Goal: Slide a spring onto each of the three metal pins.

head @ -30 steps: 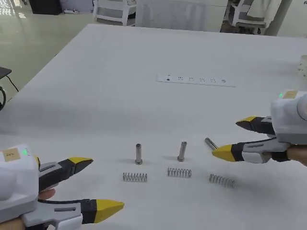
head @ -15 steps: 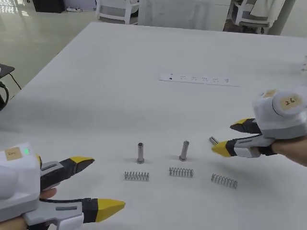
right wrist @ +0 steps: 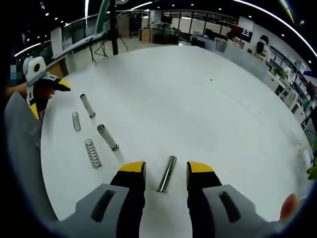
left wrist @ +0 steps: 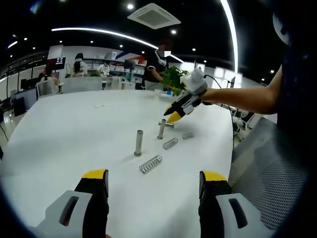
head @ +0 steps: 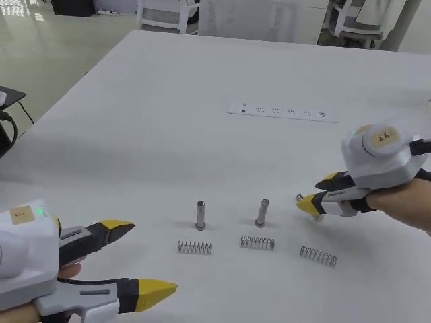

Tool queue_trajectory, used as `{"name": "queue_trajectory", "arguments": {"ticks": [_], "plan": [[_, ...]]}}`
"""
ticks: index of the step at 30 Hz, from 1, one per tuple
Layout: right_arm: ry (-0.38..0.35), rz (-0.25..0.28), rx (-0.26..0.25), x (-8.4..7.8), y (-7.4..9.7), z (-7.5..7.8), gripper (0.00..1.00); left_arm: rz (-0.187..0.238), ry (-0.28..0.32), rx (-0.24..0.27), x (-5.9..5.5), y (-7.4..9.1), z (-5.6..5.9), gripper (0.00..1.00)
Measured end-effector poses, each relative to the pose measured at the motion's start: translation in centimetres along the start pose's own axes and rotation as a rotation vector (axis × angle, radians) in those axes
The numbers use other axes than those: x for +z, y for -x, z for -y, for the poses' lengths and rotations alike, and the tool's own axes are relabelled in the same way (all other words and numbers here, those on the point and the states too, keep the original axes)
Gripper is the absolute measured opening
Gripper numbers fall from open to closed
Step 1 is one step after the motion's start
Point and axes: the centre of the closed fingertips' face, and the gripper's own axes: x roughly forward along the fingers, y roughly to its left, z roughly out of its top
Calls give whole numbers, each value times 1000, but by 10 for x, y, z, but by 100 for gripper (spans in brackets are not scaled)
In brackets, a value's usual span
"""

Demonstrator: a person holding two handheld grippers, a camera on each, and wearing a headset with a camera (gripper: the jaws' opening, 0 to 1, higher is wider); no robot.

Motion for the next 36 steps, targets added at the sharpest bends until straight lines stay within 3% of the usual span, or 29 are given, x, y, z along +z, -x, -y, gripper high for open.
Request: {"name": "queue_trajectory", "arguments": {"ticks": [16, 36], "plan": [[-75, -54, -15, -5, -17, 5, 17, -2, 9, 4, -3, 2, -2, 70], [-116, -113, -26, -12, -27, 11, 10, -1, 18, 16, -6, 4, -8, 70]]}}
